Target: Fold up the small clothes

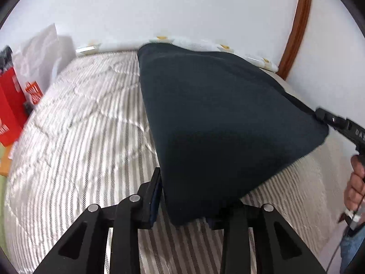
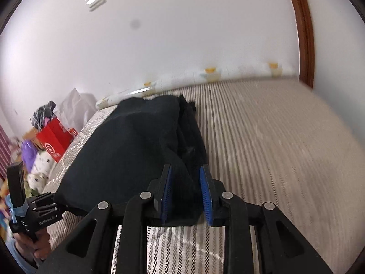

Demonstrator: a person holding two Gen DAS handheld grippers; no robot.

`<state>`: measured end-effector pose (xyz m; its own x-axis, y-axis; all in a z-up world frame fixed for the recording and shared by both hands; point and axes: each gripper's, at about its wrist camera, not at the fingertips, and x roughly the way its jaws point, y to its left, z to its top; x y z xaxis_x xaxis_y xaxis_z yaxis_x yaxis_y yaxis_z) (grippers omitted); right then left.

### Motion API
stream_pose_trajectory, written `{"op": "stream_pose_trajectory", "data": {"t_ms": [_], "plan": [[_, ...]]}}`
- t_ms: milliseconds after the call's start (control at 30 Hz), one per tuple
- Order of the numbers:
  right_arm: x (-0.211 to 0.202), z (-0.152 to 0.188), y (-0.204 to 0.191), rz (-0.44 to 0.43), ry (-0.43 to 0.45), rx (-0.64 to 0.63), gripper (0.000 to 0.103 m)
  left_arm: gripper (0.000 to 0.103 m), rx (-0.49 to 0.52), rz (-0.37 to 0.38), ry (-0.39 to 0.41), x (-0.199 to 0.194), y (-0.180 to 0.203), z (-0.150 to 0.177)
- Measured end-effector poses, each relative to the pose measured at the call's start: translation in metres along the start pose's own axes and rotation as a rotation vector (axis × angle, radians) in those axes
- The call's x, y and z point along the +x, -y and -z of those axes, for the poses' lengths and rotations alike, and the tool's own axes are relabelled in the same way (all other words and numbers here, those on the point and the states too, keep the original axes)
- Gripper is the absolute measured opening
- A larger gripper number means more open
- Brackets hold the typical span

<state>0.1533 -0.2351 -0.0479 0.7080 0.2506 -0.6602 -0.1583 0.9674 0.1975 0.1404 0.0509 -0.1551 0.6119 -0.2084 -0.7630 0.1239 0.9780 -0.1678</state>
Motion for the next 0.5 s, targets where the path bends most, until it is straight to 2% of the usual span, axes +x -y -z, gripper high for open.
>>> {"op": "stream_pose_trajectory", "data": {"t_ms": [67, 200, 300, 367, 433, 500], "plan": [[0.001, -0.009, -0.005, -0.016, 0.0, -0.012, 0.027, 0.04, -0.009, 0.032, -0.013, -0.004, -0.005, 0.004], [0.034, -0.017, -0.012, -0.017, -0.054, -0.025, 0.027, 0.055, -0.015, 0.063, 0.037, -0.031, -0.011, 0.016], [0.058, -0.014, -0.012, 0.011, -0.088, -0.008, 0.023, 0.058, -0.059, 0.141, 0.101, -0.059, -0.018, 0.016], [0.067, -0.014, -0.007, 0.003, -0.094, 0.02, 0.012, 0.06, -0.064, 0.125, 0.119, -0.064, -0.021, 0.01], [0.068, -0.016, -0.001, -0.023, -0.096, 0.056, 0.005, 0.06, -0.054, 0.092, 0.12, -0.055, -0.018, -0.005], [0.052, -0.02, 0.005, -0.049, -0.032, 0.085, 0.003, 0.06, -0.054, 0.067, 0.077, -0.04, -0.018, -0.013]]}}
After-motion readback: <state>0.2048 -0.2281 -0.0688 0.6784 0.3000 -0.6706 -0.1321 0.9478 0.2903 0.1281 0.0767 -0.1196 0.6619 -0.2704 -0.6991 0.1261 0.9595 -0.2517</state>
